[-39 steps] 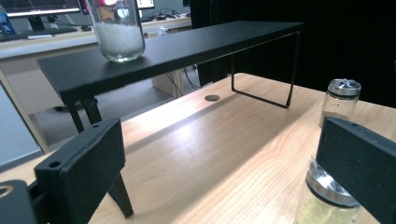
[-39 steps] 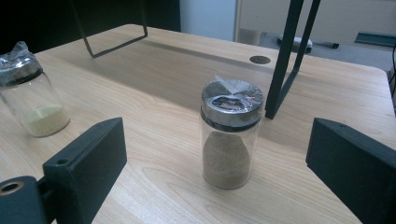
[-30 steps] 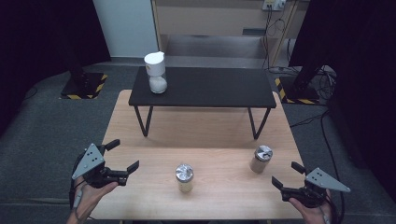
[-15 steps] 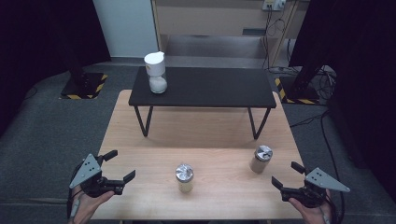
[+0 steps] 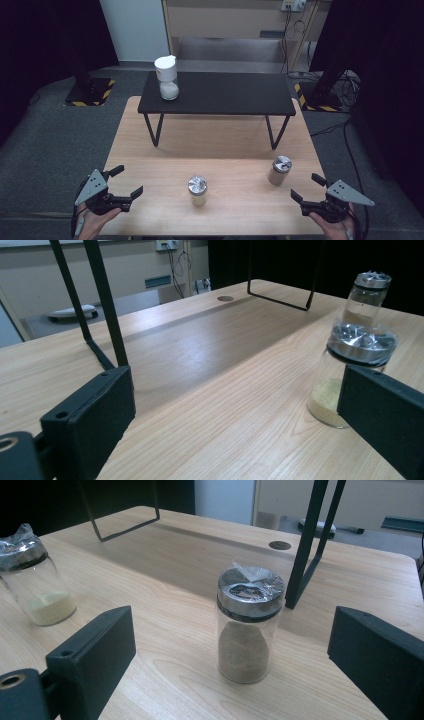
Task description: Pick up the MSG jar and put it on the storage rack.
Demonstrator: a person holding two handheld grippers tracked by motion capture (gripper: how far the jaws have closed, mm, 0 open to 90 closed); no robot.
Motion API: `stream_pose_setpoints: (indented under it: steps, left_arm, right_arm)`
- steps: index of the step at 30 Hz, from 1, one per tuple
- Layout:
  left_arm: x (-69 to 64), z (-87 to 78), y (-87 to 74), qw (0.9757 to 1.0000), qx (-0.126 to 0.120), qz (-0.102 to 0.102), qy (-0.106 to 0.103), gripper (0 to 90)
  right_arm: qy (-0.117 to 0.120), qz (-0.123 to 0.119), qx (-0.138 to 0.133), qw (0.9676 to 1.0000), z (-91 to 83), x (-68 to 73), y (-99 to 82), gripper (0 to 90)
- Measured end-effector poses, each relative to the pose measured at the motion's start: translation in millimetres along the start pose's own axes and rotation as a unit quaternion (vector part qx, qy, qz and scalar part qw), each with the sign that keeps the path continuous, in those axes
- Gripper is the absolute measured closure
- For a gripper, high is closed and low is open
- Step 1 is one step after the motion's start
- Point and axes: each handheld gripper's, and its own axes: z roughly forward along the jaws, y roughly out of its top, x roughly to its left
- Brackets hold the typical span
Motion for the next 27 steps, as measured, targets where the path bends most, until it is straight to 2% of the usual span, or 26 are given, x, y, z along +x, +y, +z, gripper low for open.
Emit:
stream_pose_setpoints:
  steps: [8,13,18,27]
  left_arm:
    - [6.0,0.5,-6.4,0.9999,-0.003,-0.010,-0.013,0.9]
    - [6.7,0.2,-7.6,0.9998,-0.005,-0.003,-0.016,0.8]
    - [12.1,-0.2,-12.4,0.9995,-0.011,-0.020,-0.021,0.6]
    - [14.3,0.1,-14.0,0.9993,-0.011,-0.027,-0.023,0.5]
  right_arm:
    - [0.003,-0.004,-0.001,1.0000,0.0,0.4,0.4,5.5]
    - [0.008,-0.008,0.001,0.9999,1.3,0.4,1.0,5.5]
    - [0.010,-0.007,-0.001,0.9999,1.3,-0.5,0.4,5.5]
    - [0.011,-0.008,0.000,0.9999,1.9,-0.3,0.6,5.5]
